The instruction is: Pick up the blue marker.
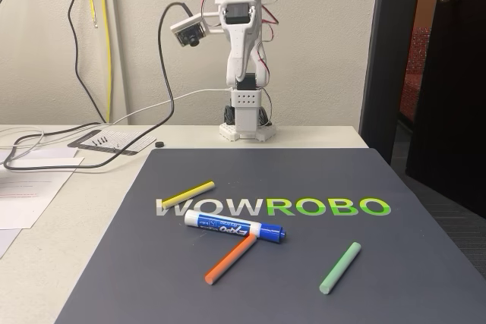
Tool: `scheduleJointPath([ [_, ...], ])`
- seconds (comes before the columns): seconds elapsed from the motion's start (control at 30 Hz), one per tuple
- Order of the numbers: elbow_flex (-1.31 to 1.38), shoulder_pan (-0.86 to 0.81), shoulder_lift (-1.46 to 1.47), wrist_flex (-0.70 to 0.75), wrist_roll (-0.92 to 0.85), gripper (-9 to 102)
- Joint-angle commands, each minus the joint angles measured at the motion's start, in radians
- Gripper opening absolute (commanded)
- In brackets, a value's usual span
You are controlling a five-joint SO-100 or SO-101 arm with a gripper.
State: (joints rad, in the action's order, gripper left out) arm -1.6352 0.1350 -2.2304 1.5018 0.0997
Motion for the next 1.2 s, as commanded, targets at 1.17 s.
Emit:
scheduleJointPath([
  [1.17, 1.042, 0.025, 1.003, 0.344, -0.041, 0],
])
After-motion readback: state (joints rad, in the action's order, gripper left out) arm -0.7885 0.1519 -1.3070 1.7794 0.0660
